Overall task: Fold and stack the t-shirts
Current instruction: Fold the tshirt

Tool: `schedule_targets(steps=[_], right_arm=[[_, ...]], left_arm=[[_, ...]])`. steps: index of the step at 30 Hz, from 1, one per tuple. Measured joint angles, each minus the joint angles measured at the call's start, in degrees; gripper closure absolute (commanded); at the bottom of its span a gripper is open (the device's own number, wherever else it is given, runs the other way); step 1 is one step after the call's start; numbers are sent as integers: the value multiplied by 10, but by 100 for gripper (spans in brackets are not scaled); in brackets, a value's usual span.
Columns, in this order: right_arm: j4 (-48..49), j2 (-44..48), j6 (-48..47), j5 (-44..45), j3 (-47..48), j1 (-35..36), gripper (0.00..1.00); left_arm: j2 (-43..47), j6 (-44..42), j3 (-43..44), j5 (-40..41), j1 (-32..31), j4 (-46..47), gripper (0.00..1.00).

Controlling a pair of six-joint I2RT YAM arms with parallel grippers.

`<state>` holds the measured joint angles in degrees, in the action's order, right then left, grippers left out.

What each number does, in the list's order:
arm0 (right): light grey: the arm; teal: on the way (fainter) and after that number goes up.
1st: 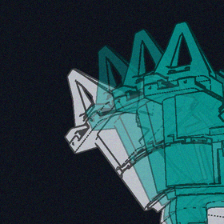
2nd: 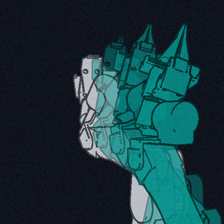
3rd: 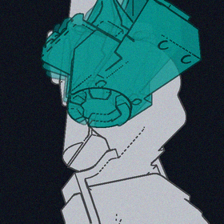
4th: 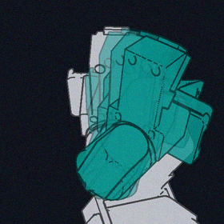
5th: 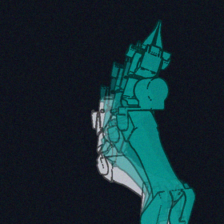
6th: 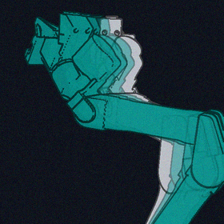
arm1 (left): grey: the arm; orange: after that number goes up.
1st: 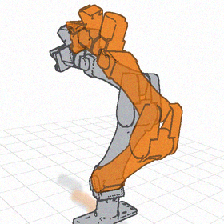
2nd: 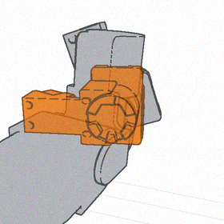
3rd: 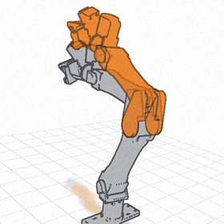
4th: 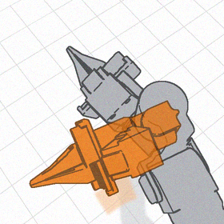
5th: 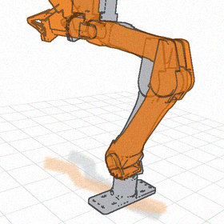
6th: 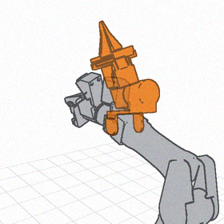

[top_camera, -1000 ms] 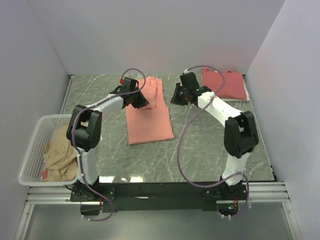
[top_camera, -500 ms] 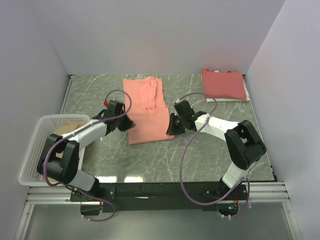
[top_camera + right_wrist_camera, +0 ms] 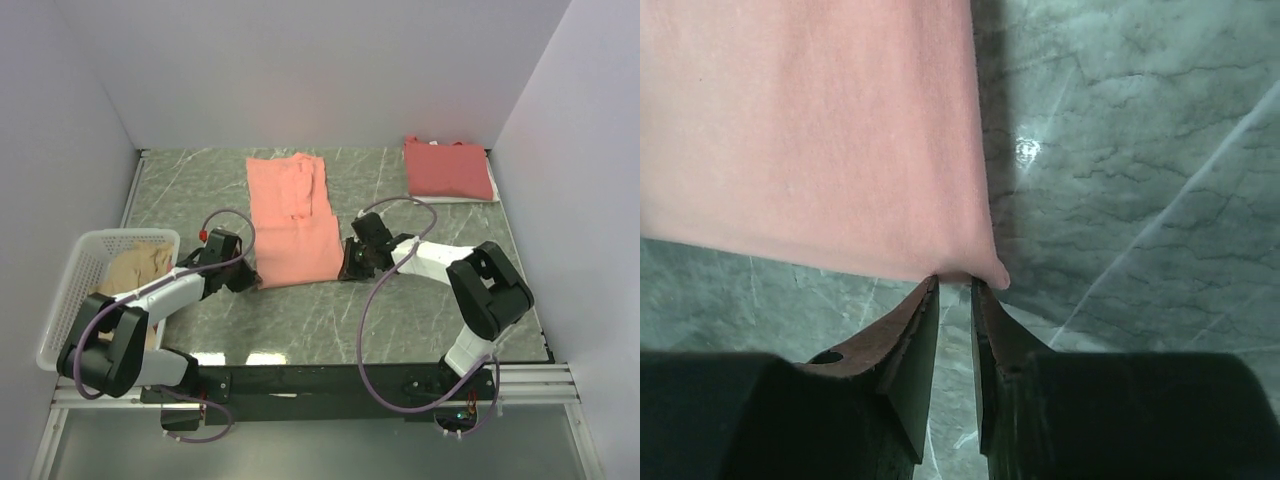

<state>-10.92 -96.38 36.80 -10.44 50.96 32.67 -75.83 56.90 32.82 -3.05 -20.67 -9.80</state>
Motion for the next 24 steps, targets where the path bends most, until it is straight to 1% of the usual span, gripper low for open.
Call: schedule_targets(steps=[2,3,4,5,6,8,10,15,19,21,22,24], right_arm=[[2,6,1,6,-6,0,71],[1,12,3,8,-11,0,68],[1,18,4,10,-17,0,65],[-1,26,7,13,-23,-1,57],[-1,35,9,14,-29,-1,54],[2,57,14,14,-44,-4,46],[8,76,20,15,-58,-7,44],[30,83,39,6,-71,-15,44],[55,76,54,-4,-78,-17,45],[66,72,61,-8,-83,-19,49],[71,69,64,-9,-86,-20,54],[81,62,71,-11,-90,-21,55]], left_arm=[[5,3,-2,5,0,-5,81],[12,8,-4,11,0,-11,76],[19,11,-6,19,0,-19,72],[31,16,-9,29,0,-24,67],[45,23,-14,36,0,-30,61],[72,33,-28,47,0,-33,59],[91,42,-42,50,0,-34,58],[94,56,-70,44,0,-21,64],[88,65,-89,31,0,9,62],[86,73,-96,26,0,28,61],[85,74,-99,23,0,38,61],[84,78,-108,15,0,61,61]])
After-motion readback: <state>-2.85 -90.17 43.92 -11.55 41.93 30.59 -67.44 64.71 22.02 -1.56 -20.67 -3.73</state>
